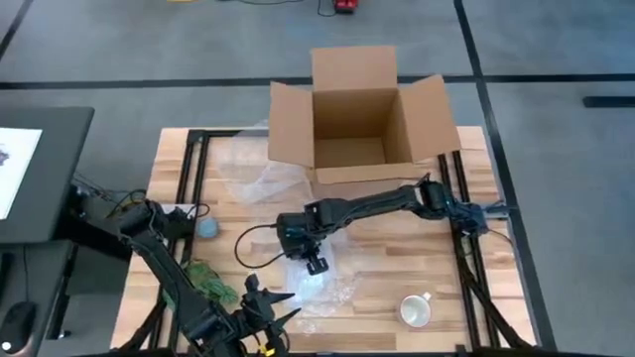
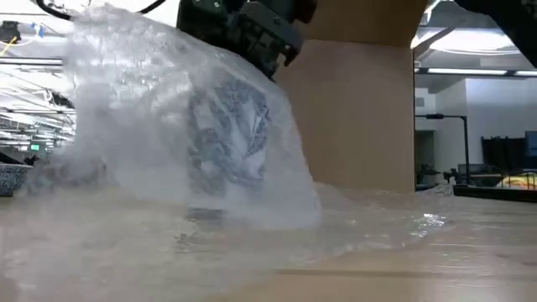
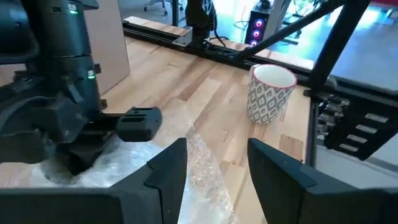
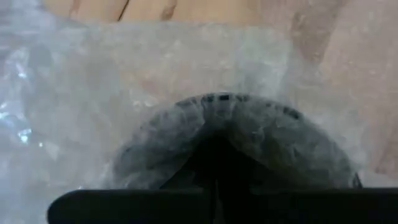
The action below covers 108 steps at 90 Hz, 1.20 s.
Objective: Wrap mug
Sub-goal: Wrap the white blue mug with bubble wrap
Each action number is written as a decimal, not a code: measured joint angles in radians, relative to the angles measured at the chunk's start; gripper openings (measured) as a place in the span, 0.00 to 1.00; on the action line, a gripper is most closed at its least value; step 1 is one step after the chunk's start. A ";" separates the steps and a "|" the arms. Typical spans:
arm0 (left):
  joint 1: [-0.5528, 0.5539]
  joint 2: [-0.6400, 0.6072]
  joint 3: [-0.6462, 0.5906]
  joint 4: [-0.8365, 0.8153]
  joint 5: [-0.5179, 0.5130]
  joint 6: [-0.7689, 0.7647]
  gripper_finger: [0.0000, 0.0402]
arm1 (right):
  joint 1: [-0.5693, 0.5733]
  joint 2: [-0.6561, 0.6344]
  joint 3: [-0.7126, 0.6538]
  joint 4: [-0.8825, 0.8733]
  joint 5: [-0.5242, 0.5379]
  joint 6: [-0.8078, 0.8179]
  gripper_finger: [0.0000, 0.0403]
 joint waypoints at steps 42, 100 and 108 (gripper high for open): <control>-0.002 0.000 0.000 0.021 -0.003 -0.073 0.37 | -0.002 -0.166 0.037 -0.046 0.000 -0.098 0.00; 0.006 0.000 0.000 0.018 -0.004 -0.054 0.37 | -0.013 -0.073 -0.035 -0.080 -0.034 -0.082 0.00; 0.006 0.000 0.000 0.018 -0.003 -0.054 0.37 | -0.018 -0.057 -0.032 -0.073 -0.037 -0.079 0.00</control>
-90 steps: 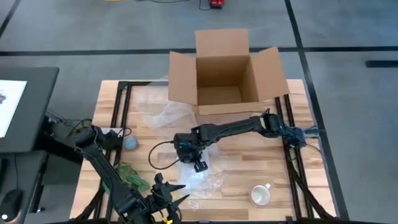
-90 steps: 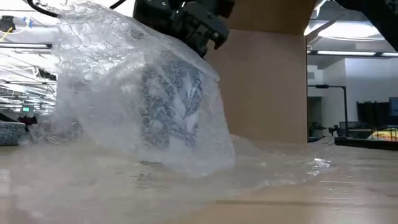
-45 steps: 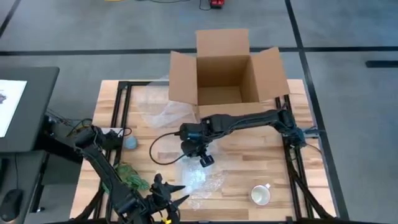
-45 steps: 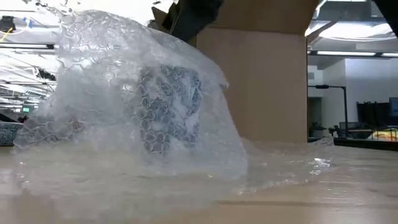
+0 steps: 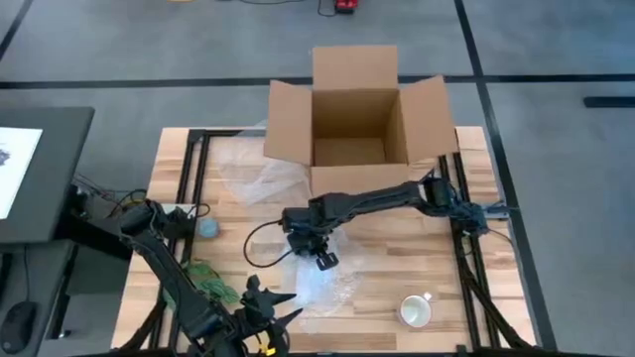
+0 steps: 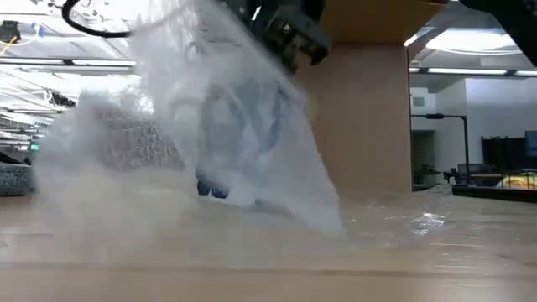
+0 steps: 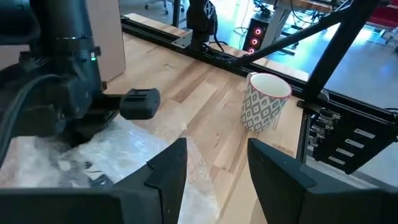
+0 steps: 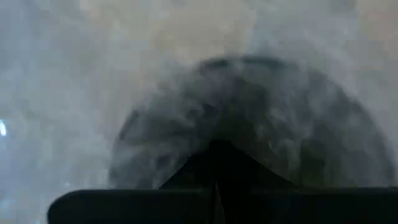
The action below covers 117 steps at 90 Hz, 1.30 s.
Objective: Wrap mug
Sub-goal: Wrap the white blue mug with bubble wrap
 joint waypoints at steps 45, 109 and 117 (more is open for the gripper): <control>0.000 0.000 0.000 -0.002 0.000 0.010 0.37 | -0.020 -0.095 -0.005 0.009 0.018 -0.021 0.00; 0.027 0.000 0.000 -0.007 0.000 0.053 0.37 | -0.019 -0.257 -0.005 -0.096 0.011 -0.107 0.00; 0.027 0.000 0.000 -0.007 0.000 0.053 0.37 | -0.012 -0.260 -0.004 -0.100 0.011 -0.101 0.00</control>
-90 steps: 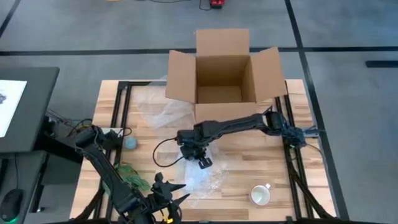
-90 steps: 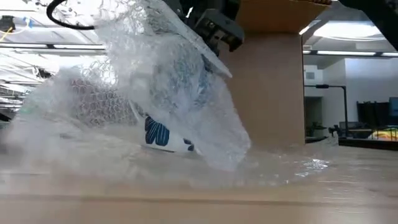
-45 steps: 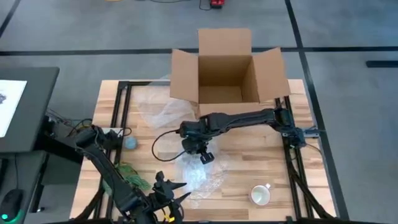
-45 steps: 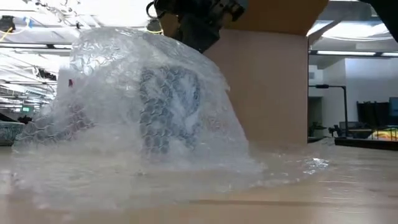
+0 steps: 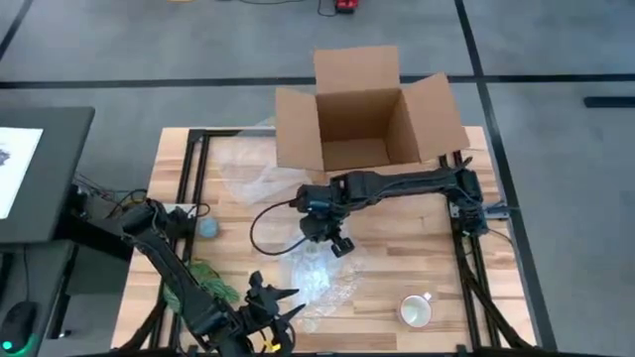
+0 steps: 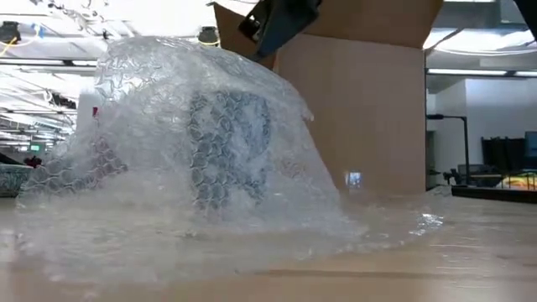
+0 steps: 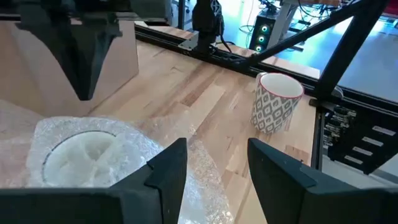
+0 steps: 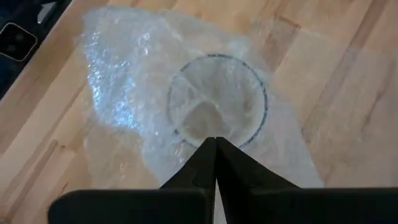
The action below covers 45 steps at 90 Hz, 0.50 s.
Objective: Wrap mug
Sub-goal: Wrap the white blue mug with bubble wrap
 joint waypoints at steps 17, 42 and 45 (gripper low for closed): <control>0.000 0.000 0.000 0.000 0.001 0.000 0.37 | 0.020 0.000 0.000 -0.031 0.001 -0.001 0.00; 0.000 0.000 0.000 0.000 0.017 0.018 0.37 | 0.032 0.002 0.000 -0.040 0.052 0.023 0.00; 0.002 0.000 0.000 0.000 0.016 0.018 0.37 | 0.032 0.004 0.000 -0.029 0.052 0.034 0.00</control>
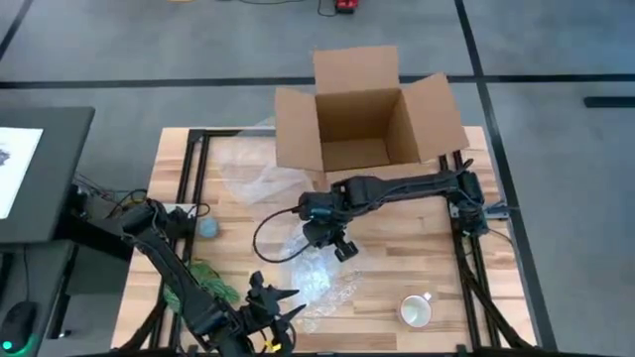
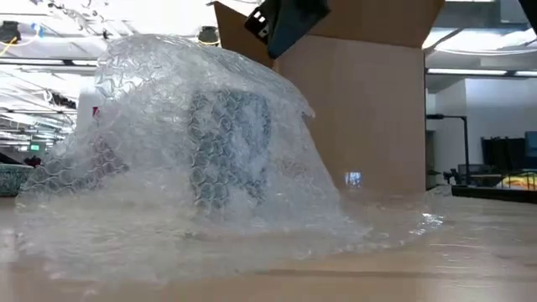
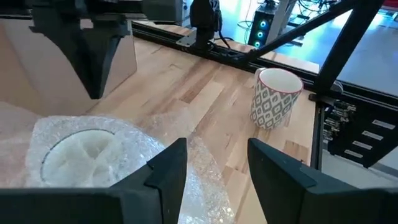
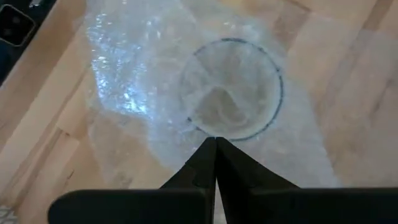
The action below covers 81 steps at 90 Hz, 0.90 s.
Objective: Wrap mug
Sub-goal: Wrap the white blue mug with bubble wrap
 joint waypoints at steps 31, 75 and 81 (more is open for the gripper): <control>0.001 0.000 0.000 0.001 -0.002 -0.016 0.37 | -0.008 0.002 -0.075 0.128 0.001 0.032 0.00; 0.005 0.000 0.000 0.000 -0.006 0.010 0.37 | -0.028 0.003 -0.136 0.215 0.000 0.054 0.00; 0.005 0.000 0.000 0.000 -0.006 0.011 0.37 | -0.028 0.003 -0.136 0.225 0.000 0.056 0.00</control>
